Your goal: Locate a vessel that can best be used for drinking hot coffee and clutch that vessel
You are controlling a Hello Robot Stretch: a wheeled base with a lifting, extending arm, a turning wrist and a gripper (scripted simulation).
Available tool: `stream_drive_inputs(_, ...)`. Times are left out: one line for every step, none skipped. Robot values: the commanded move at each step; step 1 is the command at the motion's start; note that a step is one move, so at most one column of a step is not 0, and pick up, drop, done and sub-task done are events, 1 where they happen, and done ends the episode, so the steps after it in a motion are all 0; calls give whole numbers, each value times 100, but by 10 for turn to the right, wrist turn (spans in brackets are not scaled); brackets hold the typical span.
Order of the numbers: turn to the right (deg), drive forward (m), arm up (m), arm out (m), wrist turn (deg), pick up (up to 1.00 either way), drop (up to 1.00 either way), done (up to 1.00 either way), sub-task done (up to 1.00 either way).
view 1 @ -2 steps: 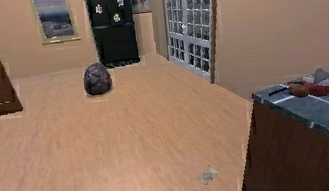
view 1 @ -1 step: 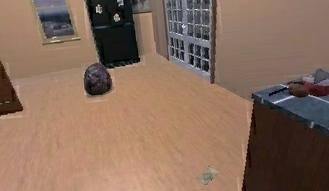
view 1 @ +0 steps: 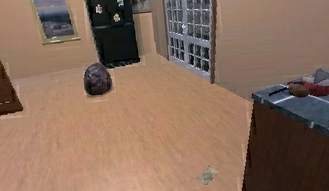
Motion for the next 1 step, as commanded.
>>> stream_drive_inputs(0,0,0,0,450,0,0,0,0)
